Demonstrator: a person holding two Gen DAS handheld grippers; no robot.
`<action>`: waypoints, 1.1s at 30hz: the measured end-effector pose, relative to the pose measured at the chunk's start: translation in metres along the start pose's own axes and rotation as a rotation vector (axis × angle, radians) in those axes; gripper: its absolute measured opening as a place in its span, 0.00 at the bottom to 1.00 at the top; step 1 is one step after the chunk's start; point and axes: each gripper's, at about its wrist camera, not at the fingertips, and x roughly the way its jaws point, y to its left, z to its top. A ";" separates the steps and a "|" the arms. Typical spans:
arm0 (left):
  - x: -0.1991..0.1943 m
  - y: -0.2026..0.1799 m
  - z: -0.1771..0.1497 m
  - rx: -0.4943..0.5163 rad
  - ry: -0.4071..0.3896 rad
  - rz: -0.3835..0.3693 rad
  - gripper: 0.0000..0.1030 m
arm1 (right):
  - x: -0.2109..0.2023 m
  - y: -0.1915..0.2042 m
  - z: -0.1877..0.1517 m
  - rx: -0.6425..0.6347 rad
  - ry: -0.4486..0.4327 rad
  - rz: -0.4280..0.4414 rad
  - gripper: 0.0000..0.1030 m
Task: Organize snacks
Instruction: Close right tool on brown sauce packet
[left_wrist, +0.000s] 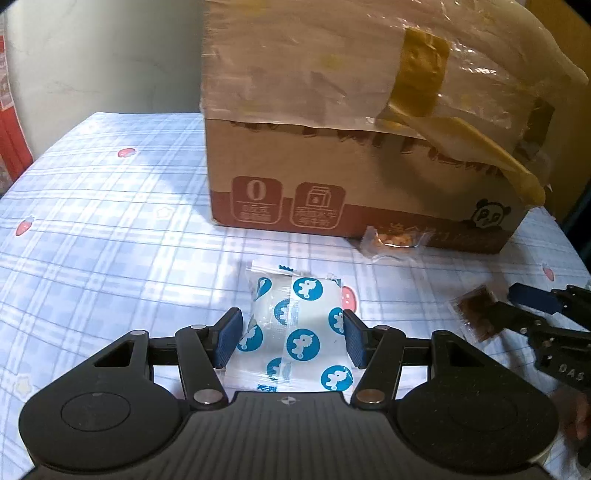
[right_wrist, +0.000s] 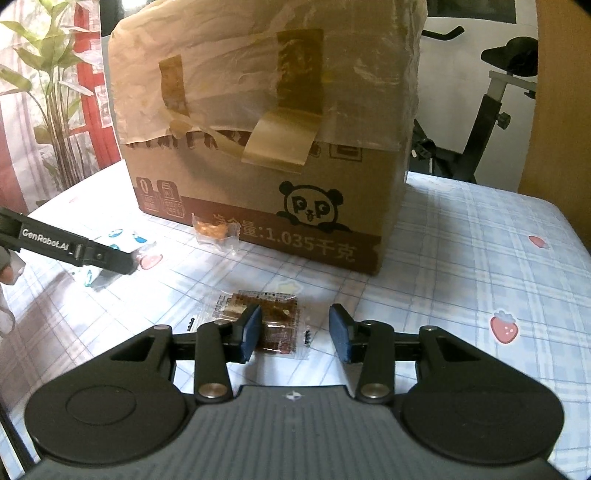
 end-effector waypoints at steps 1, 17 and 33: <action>0.001 0.002 0.000 -0.005 0.001 -0.001 0.59 | -0.002 -0.002 -0.001 0.007 -0.013 0.010 0.43; -0.030 -0.004 0.019 -0.017 -0.119 -0.053 0.59 | -0.002 0.009 -0.001 -0.048 0.021 0.046 0.47; -0.032 0.009 0.012 -0.042 -0.140 -0.085 0.59 | 0.021 0.016 0.026 -0.013 0.117 -0.001 0.58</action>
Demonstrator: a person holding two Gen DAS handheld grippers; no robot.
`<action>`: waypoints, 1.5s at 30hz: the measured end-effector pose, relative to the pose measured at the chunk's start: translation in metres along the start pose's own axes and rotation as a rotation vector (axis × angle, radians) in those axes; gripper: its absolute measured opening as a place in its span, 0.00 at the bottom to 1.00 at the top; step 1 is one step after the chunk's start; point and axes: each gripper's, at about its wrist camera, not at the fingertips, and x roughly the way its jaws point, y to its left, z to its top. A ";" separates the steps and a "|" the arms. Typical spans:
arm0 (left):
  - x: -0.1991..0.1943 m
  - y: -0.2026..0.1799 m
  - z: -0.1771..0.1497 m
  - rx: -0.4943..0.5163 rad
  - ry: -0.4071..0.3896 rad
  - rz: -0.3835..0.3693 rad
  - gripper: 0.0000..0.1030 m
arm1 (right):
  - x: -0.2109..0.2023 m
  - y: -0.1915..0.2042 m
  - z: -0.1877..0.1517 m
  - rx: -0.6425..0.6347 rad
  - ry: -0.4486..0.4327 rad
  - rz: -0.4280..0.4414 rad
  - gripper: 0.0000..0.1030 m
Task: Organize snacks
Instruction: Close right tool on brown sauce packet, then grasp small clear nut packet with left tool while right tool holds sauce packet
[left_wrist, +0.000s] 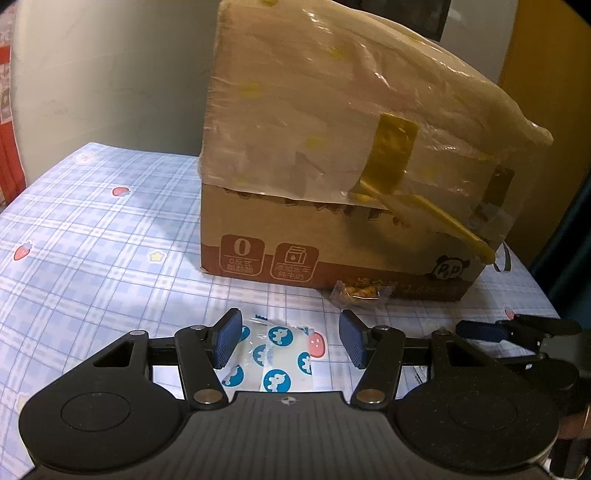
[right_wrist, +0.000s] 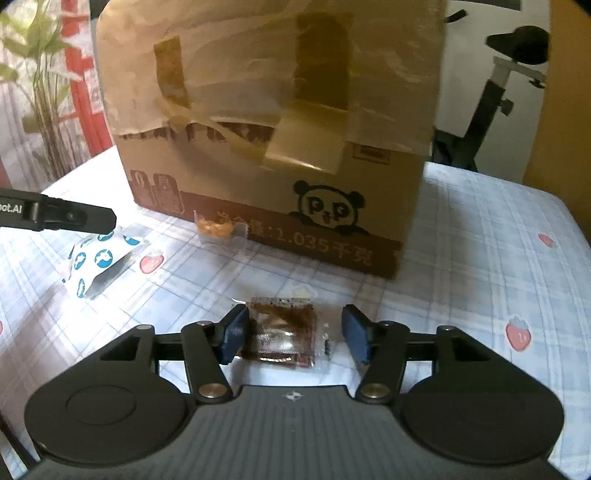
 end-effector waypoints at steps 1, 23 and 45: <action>-0.001 0.000 0.000 -0.002 -0.002 -0.001 0.59 | -0.001 -0.001 0.004 -0.009 0.004 0.012 0.58; 0.001 0.001 -0.006 -0.015 0.014 -0.044 0.59 | 0.006 0.008 0.020 -0.437 0.094 0.140 0.61; 0.017 -0.035 0.007 0.101 0.050 -0.135 0.59 | -0.016 -0.014 -0.021 -0.063 -0.102 0.015 0.39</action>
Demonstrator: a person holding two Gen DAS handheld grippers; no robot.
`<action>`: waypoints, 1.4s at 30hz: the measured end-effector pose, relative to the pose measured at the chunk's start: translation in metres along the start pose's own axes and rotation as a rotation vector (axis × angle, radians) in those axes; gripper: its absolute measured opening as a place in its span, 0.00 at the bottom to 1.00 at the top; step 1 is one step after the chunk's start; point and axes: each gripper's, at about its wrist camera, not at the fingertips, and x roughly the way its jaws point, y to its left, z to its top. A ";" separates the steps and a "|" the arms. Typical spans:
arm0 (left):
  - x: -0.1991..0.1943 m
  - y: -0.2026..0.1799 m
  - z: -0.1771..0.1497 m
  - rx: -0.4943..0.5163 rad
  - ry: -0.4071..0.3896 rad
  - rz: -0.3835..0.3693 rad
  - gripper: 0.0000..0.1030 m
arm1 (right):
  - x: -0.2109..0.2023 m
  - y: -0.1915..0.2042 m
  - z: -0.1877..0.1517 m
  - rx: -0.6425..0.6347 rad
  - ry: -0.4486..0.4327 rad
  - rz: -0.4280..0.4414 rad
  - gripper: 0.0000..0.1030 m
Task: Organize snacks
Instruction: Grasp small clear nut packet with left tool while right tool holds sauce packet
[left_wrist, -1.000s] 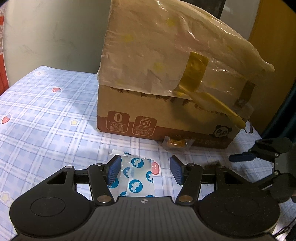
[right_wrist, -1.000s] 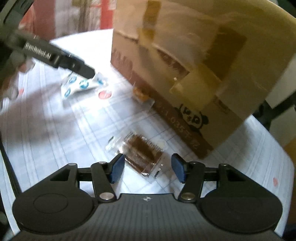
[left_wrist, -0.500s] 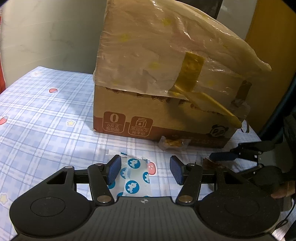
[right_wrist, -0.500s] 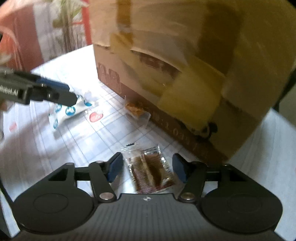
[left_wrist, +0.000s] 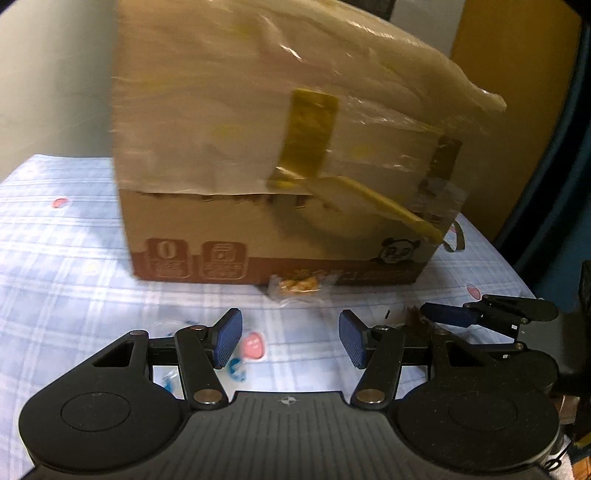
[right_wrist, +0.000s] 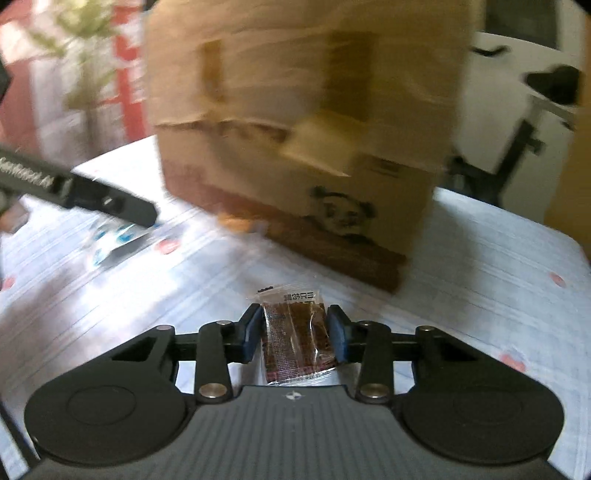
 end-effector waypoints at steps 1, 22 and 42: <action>0.006 -0.001 0.003 0.002 0.012 -0.004 0.59 | 0.000 -0.003 -0.001 0.026 -0.004 -0.008 0.39; 0.062 -0.027 0.036 0.115 0.031 -0.032 0.58 | -0.003 -0.022 -0.004 0.114 -0.035 0.008 0.39; 0.072 -0.041 0.034 0.154 0.087 -0.053 0.56 | -0.005 -0.024 -0.005 0.121 -0.042 0.013 0.39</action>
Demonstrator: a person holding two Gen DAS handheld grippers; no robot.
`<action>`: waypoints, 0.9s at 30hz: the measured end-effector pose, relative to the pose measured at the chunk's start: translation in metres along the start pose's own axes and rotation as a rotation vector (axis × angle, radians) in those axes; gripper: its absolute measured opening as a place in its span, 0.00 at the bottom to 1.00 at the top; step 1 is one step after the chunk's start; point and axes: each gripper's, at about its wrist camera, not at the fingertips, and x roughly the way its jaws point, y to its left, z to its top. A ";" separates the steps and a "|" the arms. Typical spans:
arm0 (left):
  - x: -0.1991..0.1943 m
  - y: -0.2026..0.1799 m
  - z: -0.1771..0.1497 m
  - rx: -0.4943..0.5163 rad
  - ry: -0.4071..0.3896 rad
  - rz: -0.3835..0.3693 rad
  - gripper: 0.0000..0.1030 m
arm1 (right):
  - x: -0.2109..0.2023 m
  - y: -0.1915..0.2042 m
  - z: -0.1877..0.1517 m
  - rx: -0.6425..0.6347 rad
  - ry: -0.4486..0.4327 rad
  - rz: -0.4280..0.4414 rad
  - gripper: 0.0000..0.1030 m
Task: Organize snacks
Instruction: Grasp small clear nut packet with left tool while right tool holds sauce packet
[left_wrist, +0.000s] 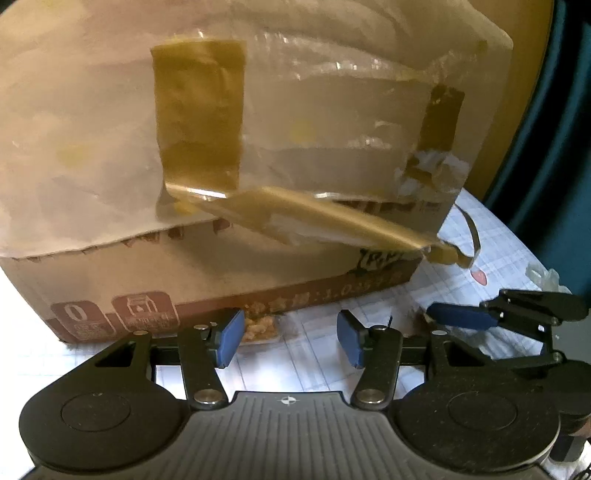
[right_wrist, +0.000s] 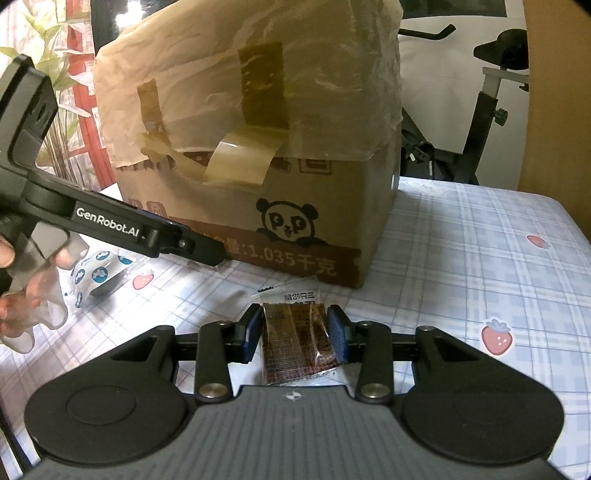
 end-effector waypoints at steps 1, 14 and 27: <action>0.001 -0.001 0.000 0.002 0.005 0.000 0.56 | 0.000 0.000 0.000 0.001 -0.001 0.000 0.39; -0.023 0.000 -0.007 -0.139 0.012 -0.035 0.54 | 0.000 0.000 0.001 -0.001 0.000 0.015 0.39; 0.016 0.022 -0.003 -0.344 0.091 0.079 0.50 | 0.001 -0.002 0.002 -0.007 0.009 0.023 0.39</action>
